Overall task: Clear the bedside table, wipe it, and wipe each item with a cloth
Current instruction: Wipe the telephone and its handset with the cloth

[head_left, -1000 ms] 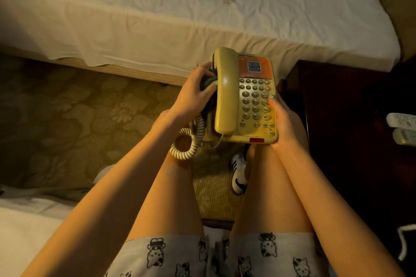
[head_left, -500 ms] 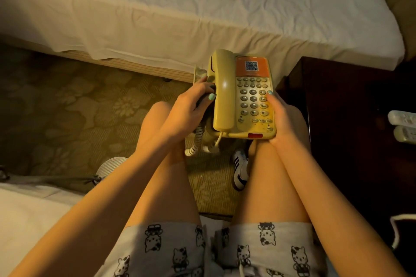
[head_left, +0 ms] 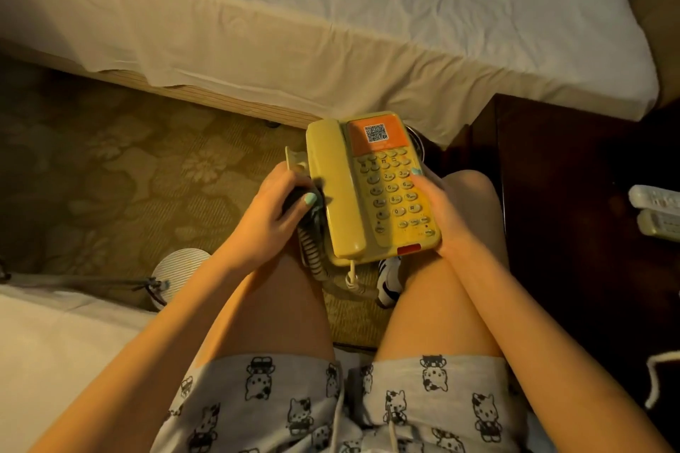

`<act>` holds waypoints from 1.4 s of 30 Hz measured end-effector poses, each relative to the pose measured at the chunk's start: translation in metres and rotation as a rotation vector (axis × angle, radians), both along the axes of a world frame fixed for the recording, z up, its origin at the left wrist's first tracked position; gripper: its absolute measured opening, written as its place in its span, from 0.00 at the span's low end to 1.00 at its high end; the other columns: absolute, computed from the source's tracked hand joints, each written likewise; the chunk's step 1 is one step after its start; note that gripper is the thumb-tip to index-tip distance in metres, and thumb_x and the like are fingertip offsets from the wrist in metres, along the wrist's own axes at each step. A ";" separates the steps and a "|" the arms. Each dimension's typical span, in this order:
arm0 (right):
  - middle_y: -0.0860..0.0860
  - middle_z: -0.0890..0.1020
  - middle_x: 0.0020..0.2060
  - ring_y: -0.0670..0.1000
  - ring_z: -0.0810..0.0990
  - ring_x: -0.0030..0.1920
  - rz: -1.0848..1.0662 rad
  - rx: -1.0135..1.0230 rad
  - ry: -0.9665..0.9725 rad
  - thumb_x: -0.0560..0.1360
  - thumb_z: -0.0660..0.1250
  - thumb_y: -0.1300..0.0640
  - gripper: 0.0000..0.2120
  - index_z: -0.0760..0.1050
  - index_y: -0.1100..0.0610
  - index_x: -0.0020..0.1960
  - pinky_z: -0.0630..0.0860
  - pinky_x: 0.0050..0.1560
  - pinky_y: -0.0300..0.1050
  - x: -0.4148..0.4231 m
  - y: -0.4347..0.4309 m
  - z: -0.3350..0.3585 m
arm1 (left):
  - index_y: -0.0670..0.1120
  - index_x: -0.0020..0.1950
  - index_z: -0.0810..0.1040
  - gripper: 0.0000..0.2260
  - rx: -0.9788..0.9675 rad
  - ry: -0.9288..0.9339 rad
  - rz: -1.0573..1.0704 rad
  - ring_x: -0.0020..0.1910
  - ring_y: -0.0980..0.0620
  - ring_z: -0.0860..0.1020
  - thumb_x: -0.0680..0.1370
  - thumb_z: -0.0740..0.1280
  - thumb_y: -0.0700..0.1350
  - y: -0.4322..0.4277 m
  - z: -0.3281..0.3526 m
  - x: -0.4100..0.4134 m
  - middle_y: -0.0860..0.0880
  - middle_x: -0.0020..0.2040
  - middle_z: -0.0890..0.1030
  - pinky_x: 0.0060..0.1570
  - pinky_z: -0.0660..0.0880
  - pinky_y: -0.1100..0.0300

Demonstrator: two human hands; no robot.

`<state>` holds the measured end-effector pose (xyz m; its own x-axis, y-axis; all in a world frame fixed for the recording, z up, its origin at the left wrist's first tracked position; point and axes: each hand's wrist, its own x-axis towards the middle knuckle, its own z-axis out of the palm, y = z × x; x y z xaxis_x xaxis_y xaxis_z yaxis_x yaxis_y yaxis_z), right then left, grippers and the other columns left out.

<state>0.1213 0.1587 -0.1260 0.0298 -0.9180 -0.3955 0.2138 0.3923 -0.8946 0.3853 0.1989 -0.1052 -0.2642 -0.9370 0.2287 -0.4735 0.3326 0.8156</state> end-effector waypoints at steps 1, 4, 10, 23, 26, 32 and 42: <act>0.54 0.84 0.51 0.54 0.83 0.52 -0.011 -0.001 0.008 0.79 0.62 0.57 0.19 0.70 0.53 0.70 0.80 0.47 0.49 -0.001 0.003 0.000 | 0.43 0.51 0.74 0.12 0.000 -0.011 -0.016 0.49 0.56 0.72 0.79 0.59 0.51 0.001 0.001 0.000 0.47 0.49 0.75 0.50 0.67 0.68; 0.56 0.83 0.54 0.56 0.82 0.53 -0.050 -0.010 0.014 0.79 0.61 0.58 0.20 0.69 0.54 0.71 0.80 0.50 0.50 -0.002 0.012 -0.001 | 0.41 0.51 0.74 0.14 -0.026 -0.022 -0.057 0.49 0.52 0.72 0.78 0.62 0.52 0.010 0.003 0.000 0.47 0.50 0.75 0.50 0.66 0.66; 0.56 0.82 0.56 0.56 0.82 0.56 -0.082 0.004 0.021 0.80 0.61 0.56 0.19 0.69 0.54 0.71 0.80 0.51 0.52 0.002 0.023 -0.003 | 0.45 0.51 0.75 0.12 0.002 -0.051 -0.150 0.49 0.53 0.73 0.77 0.65 0.53 0.049 -0.010 0.001 0.50 0.50 0.75 0.50 0.69 0.65; 0.57 0.82 0.56 0.56 0.82 0.55 -0.064 -0.028 0.038 0.79 0.62 0.56 0.20 0.69 0.55 0.71 0.81 0.51 0.52 0.008 0.027 -0.001 | 0.44 0.51 0.72 0.13 -0.071 -0.158 -0.125 0.49 0.54 0.67 0.76 0.63 0.53 0.038 -0.019 0.015 0.50 0.50 0.73 0.50 0.65 0.65; 0.58 0.82 0.56 0.57 0.82 0.56 -0.069 -0.014 0.024 0.79 0.62 0.56 0.20 0.69 0.55 0.71 0.79 0.52 0.53 0.008 0.027 -0.001 | 0.52 0.51 0.68 0.10 0.001 -0.149 -0.155 0.49 0.54 0.67 0.75 0.66 0.52 0.049 -0.020 0.024 0.51 0.50 0.73 0.50 0.66 0.68; 0.58 0.82 0.56 0.57 0.82 0.54 -0.045 -0.006 0.003 0.80 0.60 0.56 0.20 0.69 0.55 0.71 0.80 0.50 0.52 0.006 0.031 0.000 | 0.55 0.51 0.66 0.13 0.052 -0.158 -0.152 0.48 0.55 0.67 0.73 0.69 0.47 0.066 -0.021 0.034 0.52 0.50 0.72 0.49 0.66 0.68; 0.54 0.84 0.51 0.54 0.83 0.51 -0.060 -0.031 0.012 0.79 0.61 0.58 0.21 0.68 0.56 0.72 0.81 0.48 0.50 0.000 0.032 0.004 | 0.43 0.50 0.69 0.10 -0.082 -0.226 0.062 0.43 0.61 0.64 0.77 0.69 0.45 0.042 -0.017 -0.012 0.50 0.46 0.72 0.45 0.64 0.73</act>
<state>0.1217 0.1911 -0.1219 -0.0305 -0.9297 -0.3671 0.2256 0.3514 -0.9086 0.3730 0.2409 -0.1224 -0.2598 -0.9337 0.2465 -0.6624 0.3580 0.6580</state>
